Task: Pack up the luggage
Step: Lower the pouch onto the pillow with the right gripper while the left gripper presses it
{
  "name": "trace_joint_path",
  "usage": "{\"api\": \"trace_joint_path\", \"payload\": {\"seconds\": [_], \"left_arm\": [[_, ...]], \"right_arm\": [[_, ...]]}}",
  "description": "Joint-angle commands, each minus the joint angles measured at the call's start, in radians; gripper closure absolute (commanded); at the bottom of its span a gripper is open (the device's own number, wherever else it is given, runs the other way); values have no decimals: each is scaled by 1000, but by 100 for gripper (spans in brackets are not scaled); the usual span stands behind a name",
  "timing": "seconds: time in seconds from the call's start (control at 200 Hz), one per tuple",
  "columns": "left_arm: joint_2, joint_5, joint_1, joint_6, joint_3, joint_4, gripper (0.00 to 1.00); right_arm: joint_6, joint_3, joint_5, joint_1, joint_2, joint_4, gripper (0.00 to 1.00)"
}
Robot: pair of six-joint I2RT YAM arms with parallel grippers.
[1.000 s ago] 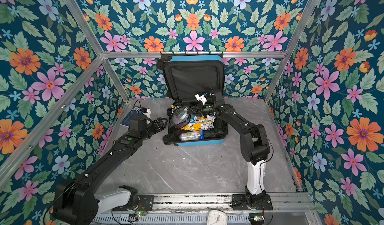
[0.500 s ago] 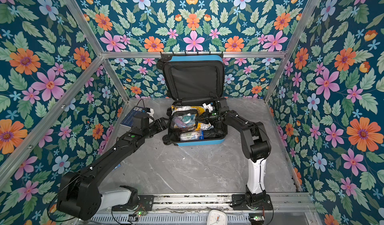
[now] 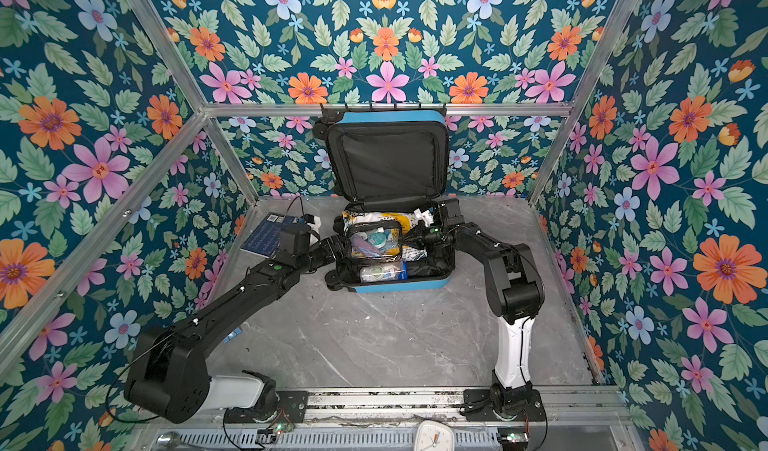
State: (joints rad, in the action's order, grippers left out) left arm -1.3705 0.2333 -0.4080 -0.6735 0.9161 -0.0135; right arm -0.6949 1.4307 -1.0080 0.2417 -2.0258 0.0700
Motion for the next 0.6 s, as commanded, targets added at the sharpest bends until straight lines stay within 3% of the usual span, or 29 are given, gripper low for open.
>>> {"api": "trace_joint_path", "payload": {"seconds": [0.0, 0.15, 0.28, 0.595], "left_arm": [[-6, -6, -6, 6, 12, 26, 19], [-4, -24, -6, 21, 35, 12, 19], [-9, -31, -6, 44, 74, -12, 19], [-72, 35, -8, 25, 111, 18, 20]], "right_arm": [[-12, -11, 27, -10, 15, -19, 86], [-9, -43, 49, -15, 59, -18, 61], [20, -50, 92, -17, 108, 34, 50], [76, -49, 157, 18, 224, 136, 52]]}}
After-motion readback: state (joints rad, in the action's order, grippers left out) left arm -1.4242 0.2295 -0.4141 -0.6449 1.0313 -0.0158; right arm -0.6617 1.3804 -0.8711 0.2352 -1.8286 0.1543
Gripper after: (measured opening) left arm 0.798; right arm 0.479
